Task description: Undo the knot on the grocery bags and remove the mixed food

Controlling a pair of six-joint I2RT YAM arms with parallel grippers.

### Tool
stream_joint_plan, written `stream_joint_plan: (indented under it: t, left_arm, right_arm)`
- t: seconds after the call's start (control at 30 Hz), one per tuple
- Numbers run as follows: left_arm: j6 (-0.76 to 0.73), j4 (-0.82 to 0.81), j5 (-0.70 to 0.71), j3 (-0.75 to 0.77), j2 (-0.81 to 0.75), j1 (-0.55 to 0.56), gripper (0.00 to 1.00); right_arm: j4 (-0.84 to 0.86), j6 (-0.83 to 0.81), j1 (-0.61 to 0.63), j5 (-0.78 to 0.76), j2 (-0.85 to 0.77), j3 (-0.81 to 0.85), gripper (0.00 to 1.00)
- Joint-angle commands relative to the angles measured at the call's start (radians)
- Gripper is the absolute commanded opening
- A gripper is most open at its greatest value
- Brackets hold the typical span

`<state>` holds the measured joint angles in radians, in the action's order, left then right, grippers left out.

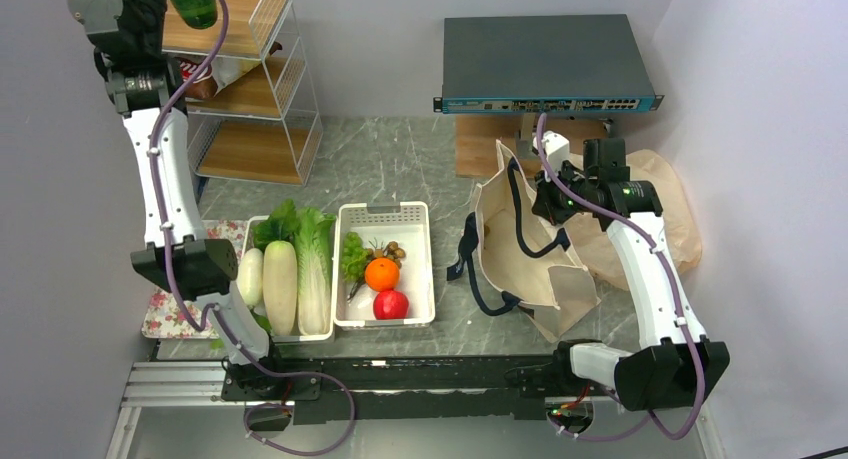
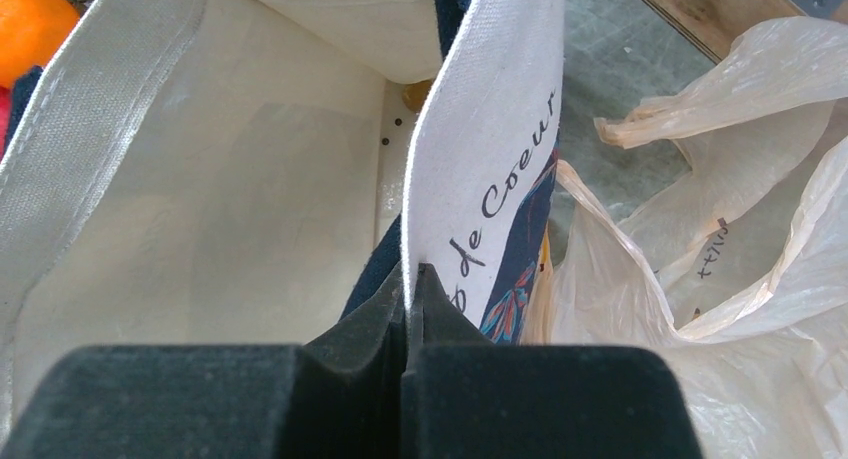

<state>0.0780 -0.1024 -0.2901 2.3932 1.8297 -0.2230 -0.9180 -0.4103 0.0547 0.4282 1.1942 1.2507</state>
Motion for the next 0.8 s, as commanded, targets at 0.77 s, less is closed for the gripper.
stream_joint_plan:
  t: [0.77]
  left_arm:
    - [0.183, -0.36, 0.044, 0.044, 0.147, 0.008, 0.0]
  right_arm:
    - [0.044, 0.027, -0.004, -0.016, 0.068, 0.084, 0.0]
